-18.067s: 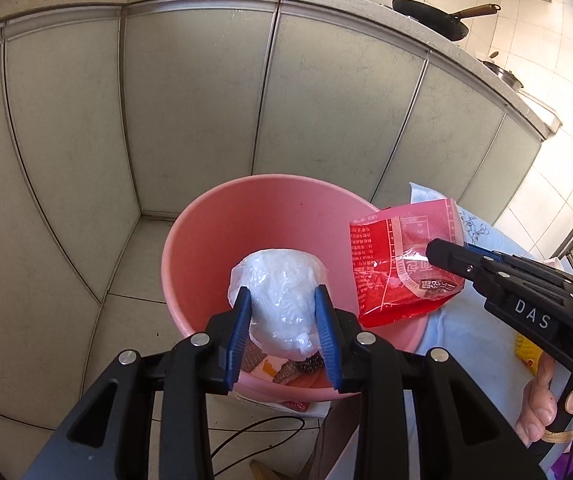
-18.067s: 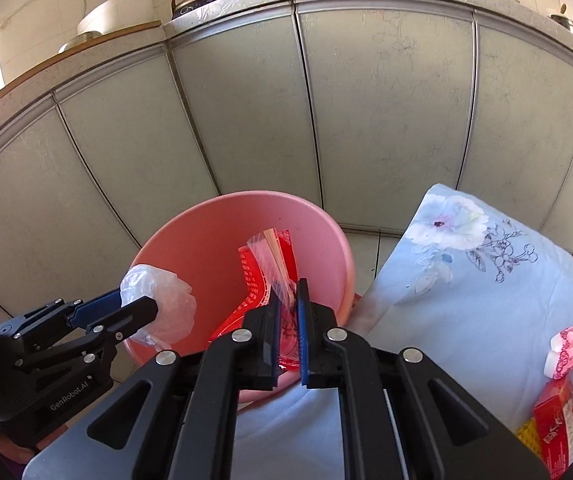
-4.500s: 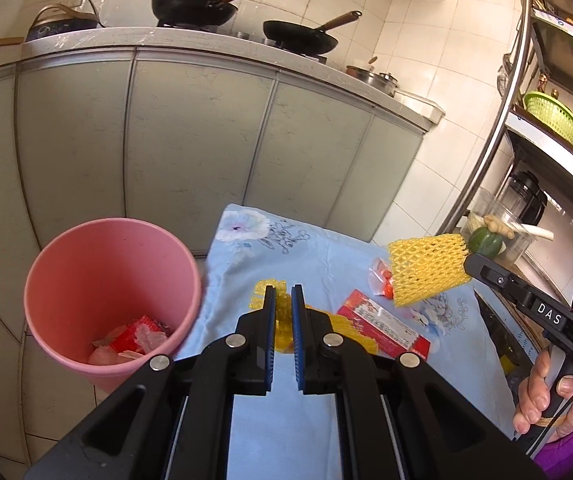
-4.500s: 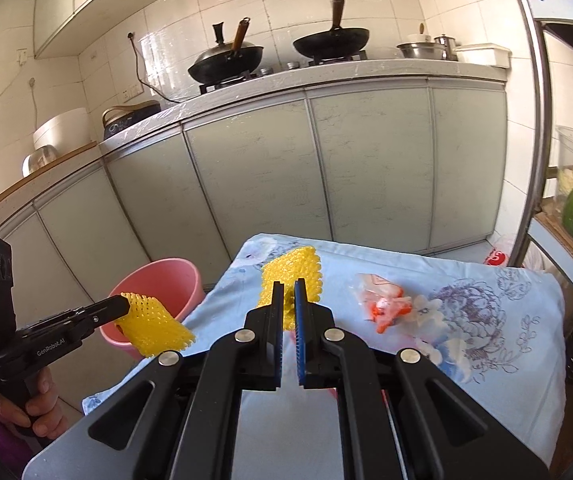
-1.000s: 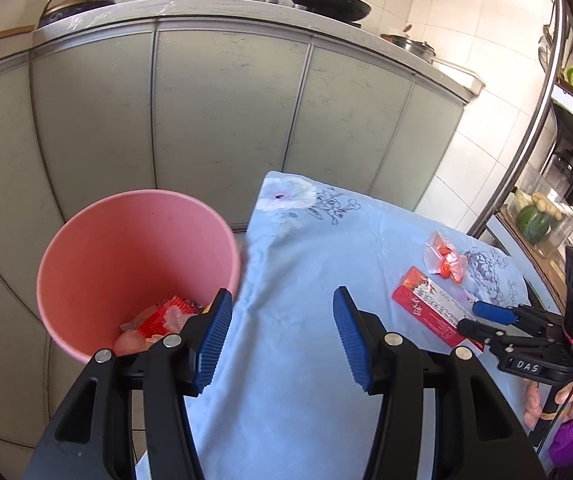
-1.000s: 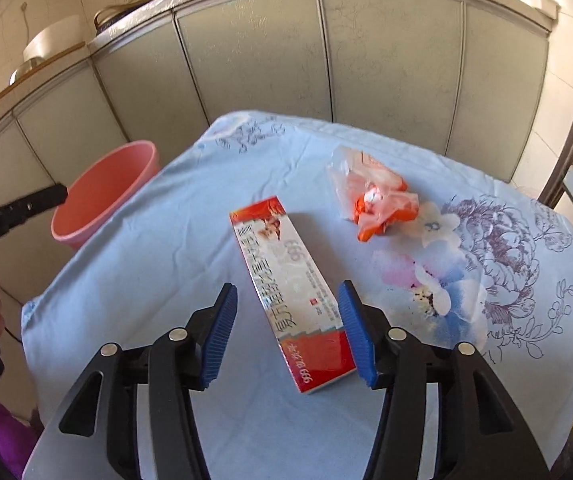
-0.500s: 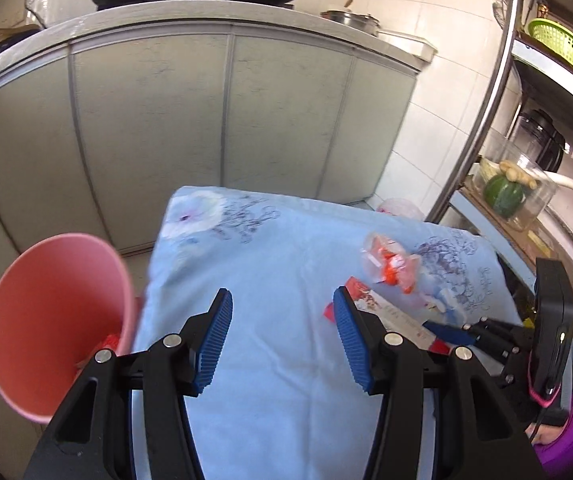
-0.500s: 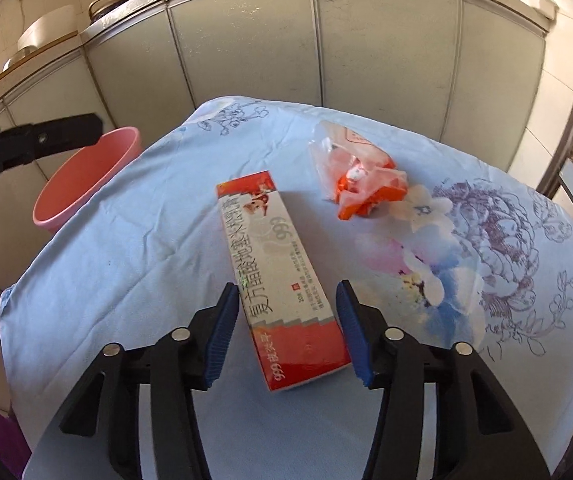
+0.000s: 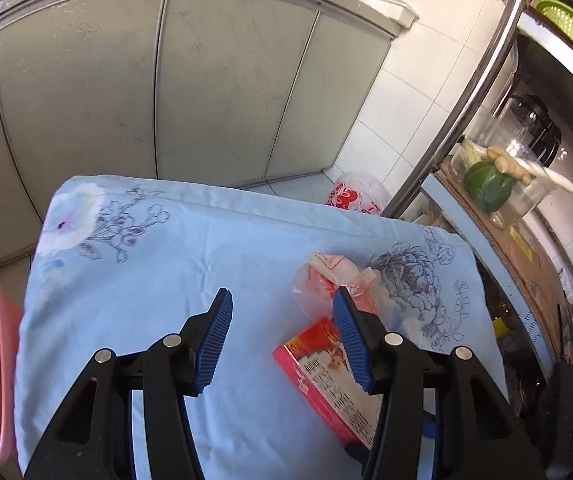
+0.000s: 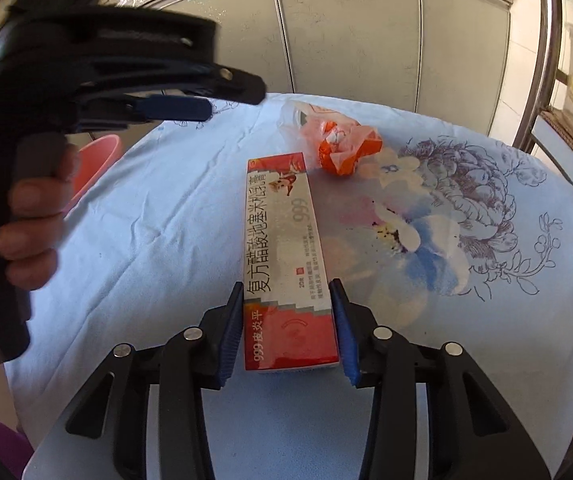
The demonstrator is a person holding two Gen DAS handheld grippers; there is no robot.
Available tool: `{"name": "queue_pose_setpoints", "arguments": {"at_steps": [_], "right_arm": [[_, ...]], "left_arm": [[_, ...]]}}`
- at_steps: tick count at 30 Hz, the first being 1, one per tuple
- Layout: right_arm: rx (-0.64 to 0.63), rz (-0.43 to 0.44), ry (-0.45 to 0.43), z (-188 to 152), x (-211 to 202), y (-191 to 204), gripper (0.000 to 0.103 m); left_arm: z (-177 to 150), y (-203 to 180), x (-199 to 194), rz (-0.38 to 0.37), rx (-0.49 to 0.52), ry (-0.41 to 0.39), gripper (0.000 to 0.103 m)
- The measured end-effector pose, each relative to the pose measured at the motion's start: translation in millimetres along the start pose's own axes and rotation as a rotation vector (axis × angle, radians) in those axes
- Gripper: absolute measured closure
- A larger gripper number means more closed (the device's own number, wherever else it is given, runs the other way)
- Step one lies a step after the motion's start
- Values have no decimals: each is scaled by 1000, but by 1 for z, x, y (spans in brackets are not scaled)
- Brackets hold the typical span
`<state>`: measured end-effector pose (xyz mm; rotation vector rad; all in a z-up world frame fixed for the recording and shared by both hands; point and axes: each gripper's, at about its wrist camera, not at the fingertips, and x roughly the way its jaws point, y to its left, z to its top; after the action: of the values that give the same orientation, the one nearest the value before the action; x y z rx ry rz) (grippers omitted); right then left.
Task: Collect trash
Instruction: 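Close the right tool on the red-and-white medicine box while the left tool closes on the clear bag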
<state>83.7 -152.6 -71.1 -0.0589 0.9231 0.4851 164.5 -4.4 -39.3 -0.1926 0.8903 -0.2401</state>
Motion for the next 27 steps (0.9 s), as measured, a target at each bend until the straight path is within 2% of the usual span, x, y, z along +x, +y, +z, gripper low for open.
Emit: {"name": "queue_pose_setpoints", "arguments": {"at_steps": [2,8,12,15,17,21,22,27], "right_arm": [[9,12,0,-1,-1,-2,61],[17,34,-1,-3,-7,-6,61],[22,46,-2,-4,-9,-9,61],[23,58,-2,-4,-11,-10,61],[24,58,-1,-4,-11,-10,61],[25,59,-1,-4,-13,-10,61],[25,59,-1,-4,-12,-9,61],[26,59,-1,-4,-13,-9,61]], "left_arm": [[3,-4,12,15,14,10,51],[4,-21,30,-6,57,8,51],[1,-26,37,1,70,-1,55],[2,-25,34,-14,55,-16,65],[2,-26,33,-19,61,-19,81],[-2,-27,32,-22,63,-23,88],[-2,-28,31,-23,64,-28,97],[-3,-27,17,-25,40,-72,100]]}}
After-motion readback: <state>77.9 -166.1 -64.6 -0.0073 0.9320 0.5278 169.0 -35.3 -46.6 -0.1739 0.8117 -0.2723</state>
